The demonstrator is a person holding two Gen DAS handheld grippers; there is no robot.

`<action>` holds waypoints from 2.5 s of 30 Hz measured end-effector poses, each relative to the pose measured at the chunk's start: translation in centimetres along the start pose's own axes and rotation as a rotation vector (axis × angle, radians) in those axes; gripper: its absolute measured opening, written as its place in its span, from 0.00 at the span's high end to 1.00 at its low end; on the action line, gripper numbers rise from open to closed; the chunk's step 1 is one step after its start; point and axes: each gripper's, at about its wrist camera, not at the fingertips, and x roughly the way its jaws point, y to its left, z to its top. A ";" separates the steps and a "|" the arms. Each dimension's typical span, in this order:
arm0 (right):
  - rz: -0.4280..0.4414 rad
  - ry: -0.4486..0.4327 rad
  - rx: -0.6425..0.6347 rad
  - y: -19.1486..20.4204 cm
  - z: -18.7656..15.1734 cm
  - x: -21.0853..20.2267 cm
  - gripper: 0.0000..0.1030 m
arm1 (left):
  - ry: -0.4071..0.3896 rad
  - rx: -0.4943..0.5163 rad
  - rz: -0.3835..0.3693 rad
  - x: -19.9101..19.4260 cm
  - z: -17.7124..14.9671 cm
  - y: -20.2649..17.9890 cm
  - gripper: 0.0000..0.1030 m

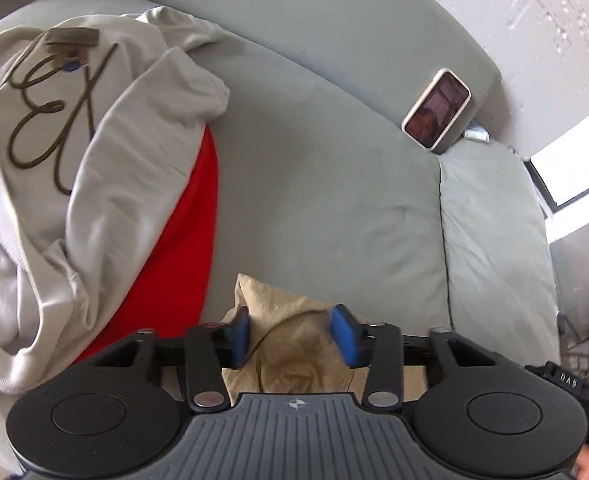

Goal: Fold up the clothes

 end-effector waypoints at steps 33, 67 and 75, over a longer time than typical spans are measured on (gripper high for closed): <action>-0.146 -0.179 -0.795 9.7 -10.7 -4.1 0.52 | -0.310 0.375 0.278 -6.8 -9.7 -5.7 0.85; -0.244 -0.036 -1.126 10.0 -19.2 -2.3 0.44 | -0.172 0.368 0.227 -6.5 -16.1 -6.0 0.85; -0.274 0.007 -1.141 9.1 -19.3 -1.1 0.42 | -0.123 0.376 0.254 -5.0 -16.4 -5.1 0.84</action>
